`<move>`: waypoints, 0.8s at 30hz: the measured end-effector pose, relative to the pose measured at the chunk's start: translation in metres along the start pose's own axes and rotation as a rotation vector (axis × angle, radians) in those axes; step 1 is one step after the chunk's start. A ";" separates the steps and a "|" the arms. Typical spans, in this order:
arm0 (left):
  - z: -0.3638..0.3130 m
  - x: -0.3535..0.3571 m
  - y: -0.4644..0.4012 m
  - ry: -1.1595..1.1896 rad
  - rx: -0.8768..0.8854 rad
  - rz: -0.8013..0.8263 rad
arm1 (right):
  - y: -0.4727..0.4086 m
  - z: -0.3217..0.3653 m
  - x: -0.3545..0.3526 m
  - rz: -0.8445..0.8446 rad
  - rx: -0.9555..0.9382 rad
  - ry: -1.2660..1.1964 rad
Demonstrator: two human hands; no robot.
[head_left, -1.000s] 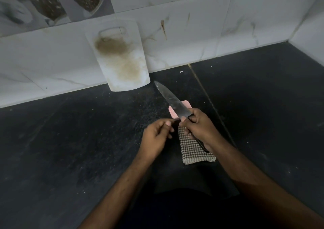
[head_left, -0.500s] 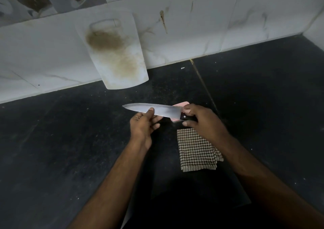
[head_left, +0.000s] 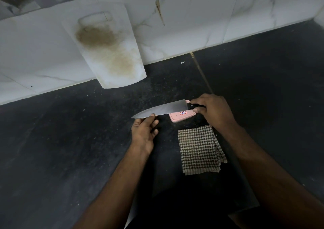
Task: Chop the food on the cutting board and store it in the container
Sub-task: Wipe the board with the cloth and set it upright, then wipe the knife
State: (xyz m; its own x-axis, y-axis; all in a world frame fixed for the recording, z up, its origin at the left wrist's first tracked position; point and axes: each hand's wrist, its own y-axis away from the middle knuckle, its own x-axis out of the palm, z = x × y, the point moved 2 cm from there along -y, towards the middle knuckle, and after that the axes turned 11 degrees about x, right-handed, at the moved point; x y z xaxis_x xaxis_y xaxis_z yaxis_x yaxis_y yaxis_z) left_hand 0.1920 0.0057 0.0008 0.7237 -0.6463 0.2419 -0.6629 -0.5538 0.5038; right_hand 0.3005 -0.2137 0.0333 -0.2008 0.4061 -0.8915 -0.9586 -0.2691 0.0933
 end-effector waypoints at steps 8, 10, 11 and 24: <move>-0.004 -0.013 -0.005 0.090 0.081 -0.138 | -0.001 0.002 0.005 -0.024 -0.011 0.114; -0.005 -0.015 -0.003 0.074 0.088 -0.151 | 0.001 0.005 0.005 -0.021 -0.009 0.123; -0.005 -0.015 -0.003 0.062 0.090 -0.155 | 0.002 0.008 0.005 -0.023 -0.013 0.123; 0.000 -0.014 0.002 0.030 0.071 -0.087 | 0.017 0.019 0.004 -0.016 0.019 0.101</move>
State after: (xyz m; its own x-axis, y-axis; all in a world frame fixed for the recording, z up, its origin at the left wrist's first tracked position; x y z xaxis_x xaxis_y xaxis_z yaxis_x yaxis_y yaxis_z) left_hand 0.1808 0.0137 -0.0021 0.7838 -0.5789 0.2248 -0.6085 -0.6437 0.4642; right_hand 0.2799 -0.2005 0.0400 -0.1645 0.3200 -0.9330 -0.9653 -0.2466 0.0856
